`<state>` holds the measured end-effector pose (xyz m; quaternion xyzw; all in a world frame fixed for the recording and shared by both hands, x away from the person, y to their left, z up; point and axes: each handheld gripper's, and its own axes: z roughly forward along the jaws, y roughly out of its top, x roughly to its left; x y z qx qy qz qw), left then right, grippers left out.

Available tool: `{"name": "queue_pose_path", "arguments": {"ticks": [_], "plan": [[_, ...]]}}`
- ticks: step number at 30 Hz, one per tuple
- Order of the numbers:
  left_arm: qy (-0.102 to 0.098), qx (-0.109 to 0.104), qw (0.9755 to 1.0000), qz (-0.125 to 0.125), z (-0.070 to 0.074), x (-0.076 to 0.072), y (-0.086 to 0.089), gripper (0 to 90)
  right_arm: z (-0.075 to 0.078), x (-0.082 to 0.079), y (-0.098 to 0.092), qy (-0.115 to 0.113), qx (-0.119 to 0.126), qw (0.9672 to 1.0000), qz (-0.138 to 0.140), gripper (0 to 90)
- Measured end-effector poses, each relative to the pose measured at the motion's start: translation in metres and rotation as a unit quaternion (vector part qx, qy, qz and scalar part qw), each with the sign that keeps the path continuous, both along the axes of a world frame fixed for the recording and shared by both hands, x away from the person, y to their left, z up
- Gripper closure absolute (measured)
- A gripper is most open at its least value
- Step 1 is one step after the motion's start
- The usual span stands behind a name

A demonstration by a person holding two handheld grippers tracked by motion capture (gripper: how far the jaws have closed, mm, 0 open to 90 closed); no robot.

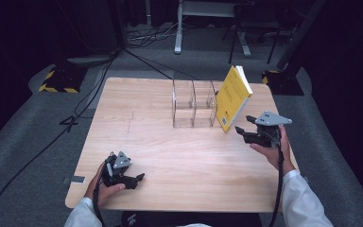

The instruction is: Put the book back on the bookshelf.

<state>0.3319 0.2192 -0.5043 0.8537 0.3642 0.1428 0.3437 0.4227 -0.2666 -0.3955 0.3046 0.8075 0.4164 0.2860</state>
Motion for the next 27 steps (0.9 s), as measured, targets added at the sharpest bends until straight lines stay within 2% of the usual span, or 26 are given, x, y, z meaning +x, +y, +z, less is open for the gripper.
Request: {"name": "queue_pose_path", "arguments": {"ticks": [2, 9, 16, 27], "plan": [[0.0, 0.0, 1.0, 0.0, 0.0, 0.0, 0.0, 17.3, 0.0, -0.007, 0.003, 0.0, -0.019, 0.9998, 0.011, 37.7], [0.0, 0.0, 1.0, 0.0, 0.0, 0.0, 0.0, 17.4, -0.006, -0.02, 0.003, 0.006, -0.046, 0.9984, 0.032, 36.6], [0.0, 0.0, 1.0, 0.0, 0.0, 0.0, 0.0, 17.4, -0.014, -0.032, -0.004, 0.008, -0.05, 0.9981, 0.033, 36.0], [0.0, 0.0, 1.0, 0.0, 0.0, 0.0, 0.0, 17.3, -0.042, -0.052, -0.029, 0.027, -0.069, 0.997, 0.024, 34.7]]}}
